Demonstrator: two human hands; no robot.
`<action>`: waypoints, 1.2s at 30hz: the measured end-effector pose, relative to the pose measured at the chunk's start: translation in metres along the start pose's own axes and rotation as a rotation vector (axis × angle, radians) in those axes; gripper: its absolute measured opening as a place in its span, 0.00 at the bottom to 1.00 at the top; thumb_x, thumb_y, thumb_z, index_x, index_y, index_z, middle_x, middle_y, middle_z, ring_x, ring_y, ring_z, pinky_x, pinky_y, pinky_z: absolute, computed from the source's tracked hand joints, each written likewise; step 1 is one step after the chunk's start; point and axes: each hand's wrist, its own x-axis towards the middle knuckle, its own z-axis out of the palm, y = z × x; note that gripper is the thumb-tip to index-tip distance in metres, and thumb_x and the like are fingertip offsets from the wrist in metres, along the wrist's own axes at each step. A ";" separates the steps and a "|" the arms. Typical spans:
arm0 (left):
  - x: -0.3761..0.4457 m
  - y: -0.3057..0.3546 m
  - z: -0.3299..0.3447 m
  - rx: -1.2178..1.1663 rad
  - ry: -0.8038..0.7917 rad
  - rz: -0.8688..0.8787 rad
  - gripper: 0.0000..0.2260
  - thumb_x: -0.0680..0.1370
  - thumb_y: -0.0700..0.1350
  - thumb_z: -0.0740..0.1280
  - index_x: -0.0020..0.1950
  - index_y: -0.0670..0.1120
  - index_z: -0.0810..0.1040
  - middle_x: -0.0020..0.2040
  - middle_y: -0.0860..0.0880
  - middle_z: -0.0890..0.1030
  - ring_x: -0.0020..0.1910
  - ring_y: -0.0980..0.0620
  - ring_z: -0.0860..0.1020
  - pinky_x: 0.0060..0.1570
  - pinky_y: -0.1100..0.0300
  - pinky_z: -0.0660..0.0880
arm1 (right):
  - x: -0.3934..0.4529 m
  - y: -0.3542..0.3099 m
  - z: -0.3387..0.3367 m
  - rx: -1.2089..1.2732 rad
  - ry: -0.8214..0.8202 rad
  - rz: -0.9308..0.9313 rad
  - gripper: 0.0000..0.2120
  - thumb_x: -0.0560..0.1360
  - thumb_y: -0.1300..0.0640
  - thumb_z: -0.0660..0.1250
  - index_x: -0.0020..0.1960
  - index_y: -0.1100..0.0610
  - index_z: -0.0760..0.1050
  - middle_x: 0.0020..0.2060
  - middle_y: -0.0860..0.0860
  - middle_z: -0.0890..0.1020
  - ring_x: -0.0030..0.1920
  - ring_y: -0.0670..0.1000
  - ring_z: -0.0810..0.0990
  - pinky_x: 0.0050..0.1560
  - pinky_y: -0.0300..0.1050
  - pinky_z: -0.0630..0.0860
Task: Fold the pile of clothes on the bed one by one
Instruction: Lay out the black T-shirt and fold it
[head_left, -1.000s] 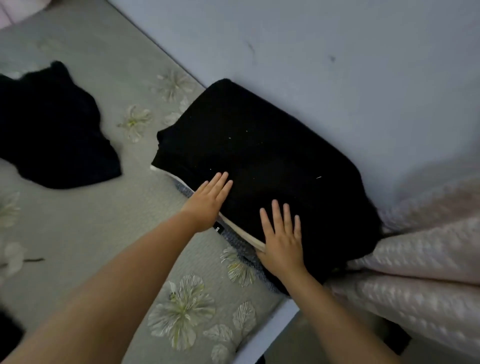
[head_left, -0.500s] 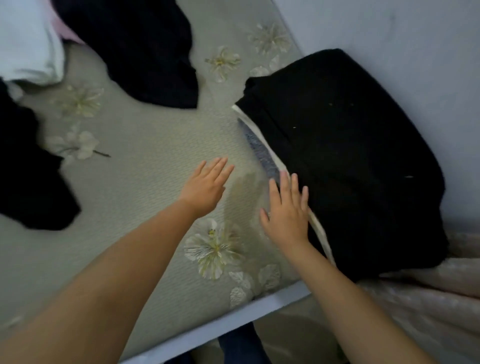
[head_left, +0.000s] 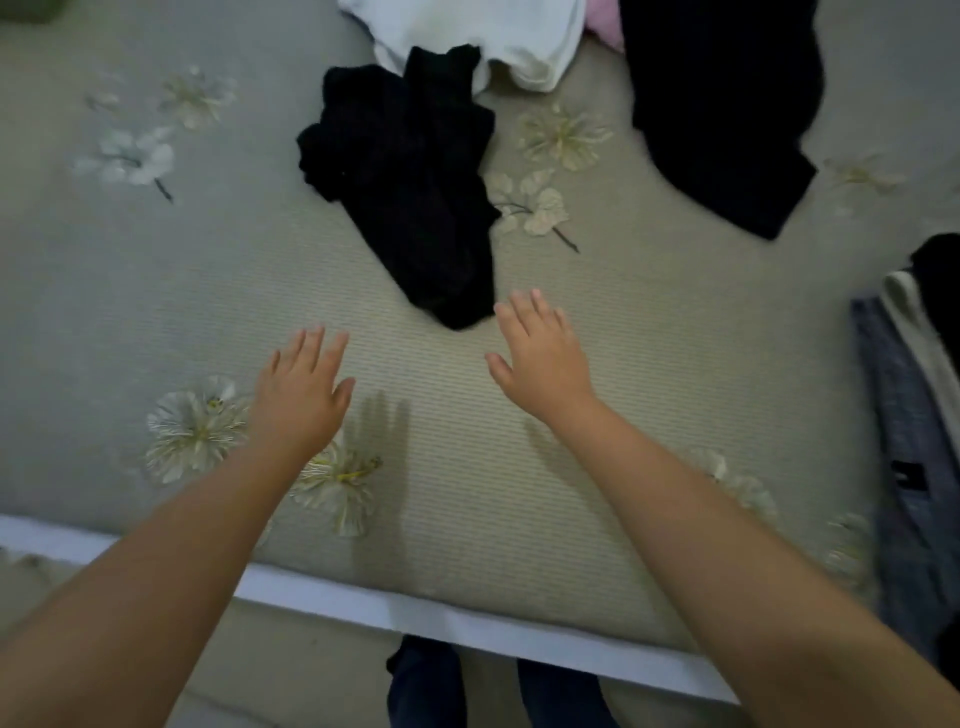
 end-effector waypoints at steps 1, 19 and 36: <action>0.000 -0.018 0.007 -0.019 0.011 -0.031 0.25 0.80 0.49 0.57 0.74 0.42 0.56 0.74 0.41 0.57 0.74 0.43 0.53 0.71 0.48 0.50 | 0.010 -0.010 0.007 -0.004 -0.007 0.000 0.27 0.78 0.49 0.56 0.73 0.58 0.56 0.74 0.55 0.57 0.75 0.55 0.51 0.71 0.51 0.48; 0.042 -0.083 0.135 -0.301 0.058 -0.106 0.35 0.73 0.59 0.44 0.72 0.36 0.59 0.73 0.38 0.59 0.73 0.42 0.56 0.68 0.58 0.39 | 0.123 -0.031 0.110 0.138 0.193 0.264 0.12 0.75 0.63 0.64 0.56 0.66 0.77 0.49 0.64 0.78 0.52 0.61 0.75 0.50 0.42 0.65; 0.019 -0.058 0.109 -0.413 -0.032 0.049 0.31 0.75 0.50 0.57 0.70 0.31 0.57 0.72 0.33 0.58 0.72 0.37 0.55 0.71 0.46 0.48 | -0.134 0.017 0.072 0.361 -0.491 0.359 0.09 0.70 0.72 0.65 0.48 0.66 0.80 0.42 0.60 0.79 0.42 0.58 0.77 0.39 0.34 0.64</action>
